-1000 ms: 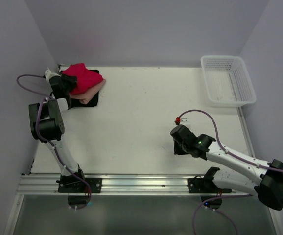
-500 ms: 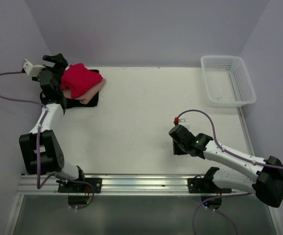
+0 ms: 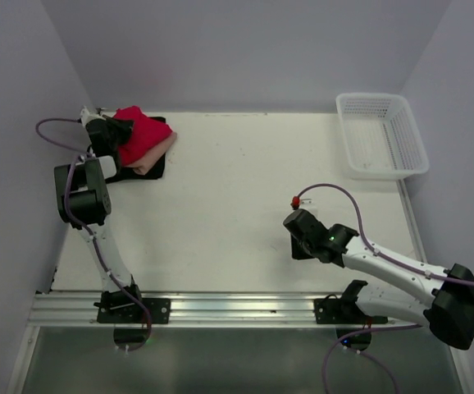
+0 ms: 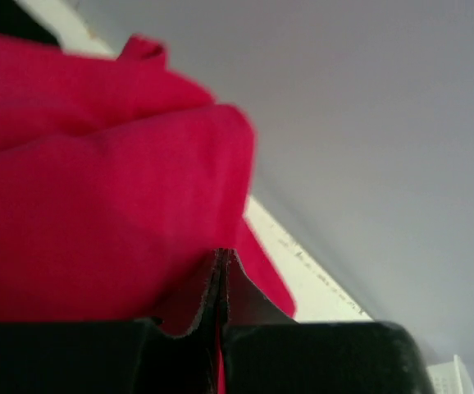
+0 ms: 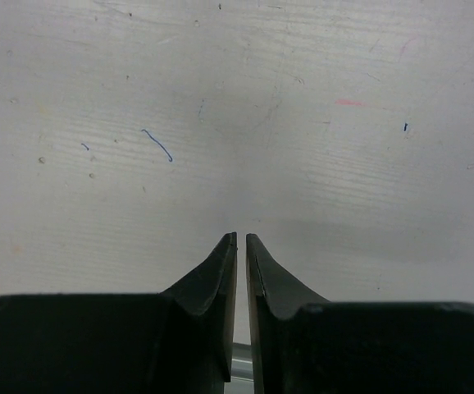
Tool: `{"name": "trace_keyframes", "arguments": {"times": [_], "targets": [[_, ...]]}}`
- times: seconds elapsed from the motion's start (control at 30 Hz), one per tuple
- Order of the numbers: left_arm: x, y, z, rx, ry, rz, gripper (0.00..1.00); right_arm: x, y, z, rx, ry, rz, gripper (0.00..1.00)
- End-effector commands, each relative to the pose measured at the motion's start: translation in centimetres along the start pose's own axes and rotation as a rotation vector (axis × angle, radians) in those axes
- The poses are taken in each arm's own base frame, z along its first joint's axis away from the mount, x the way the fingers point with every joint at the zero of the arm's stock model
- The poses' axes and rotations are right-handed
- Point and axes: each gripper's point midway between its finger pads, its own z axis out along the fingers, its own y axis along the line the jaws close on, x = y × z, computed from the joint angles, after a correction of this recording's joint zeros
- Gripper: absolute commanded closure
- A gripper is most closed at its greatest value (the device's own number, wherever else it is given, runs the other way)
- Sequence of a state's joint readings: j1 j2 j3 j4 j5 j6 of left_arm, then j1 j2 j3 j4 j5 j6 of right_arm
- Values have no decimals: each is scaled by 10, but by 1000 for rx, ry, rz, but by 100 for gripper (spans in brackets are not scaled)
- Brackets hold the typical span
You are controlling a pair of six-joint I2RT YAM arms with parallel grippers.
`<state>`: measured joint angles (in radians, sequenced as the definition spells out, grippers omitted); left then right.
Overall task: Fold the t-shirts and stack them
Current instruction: Neatly place the folded tshirt to the corner
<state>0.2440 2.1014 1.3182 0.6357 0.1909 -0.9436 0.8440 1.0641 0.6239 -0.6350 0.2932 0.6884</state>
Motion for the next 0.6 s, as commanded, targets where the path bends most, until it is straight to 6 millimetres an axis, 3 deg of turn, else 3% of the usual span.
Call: {"name": "trace_keyframes", "arguments": {"times": [0.0,0.03,0.1,0.13,0.23,0.33,0.43,0.57], "targets": [[7,3,13,19,62,-53,100,-2,-1,-4,-6,-18,11,87],[19,20,15,-23,87,-78,100,-2,-1,-5,-8,-22,11,87],[30,30,20,-42,122,-95,100,-1,-2,-6,-7,-20,10,87],[43,46,24,-79,157,-107,100,-2,-2,-6,-6,-23,14,87],[61,61,33,-127,223,-135,100,-3,-1,-6,-9,-20,12,87],[62,61,42,-124,228,-184,100,-2,2,-5,-17,-13,13,88],[64,44,56,-18,248,-265,100,-2,3,-7,-24,-15,20,88],[82,42,72,-9,361,-343,100,-2,0,-9,-22,-16,26,88]]}}
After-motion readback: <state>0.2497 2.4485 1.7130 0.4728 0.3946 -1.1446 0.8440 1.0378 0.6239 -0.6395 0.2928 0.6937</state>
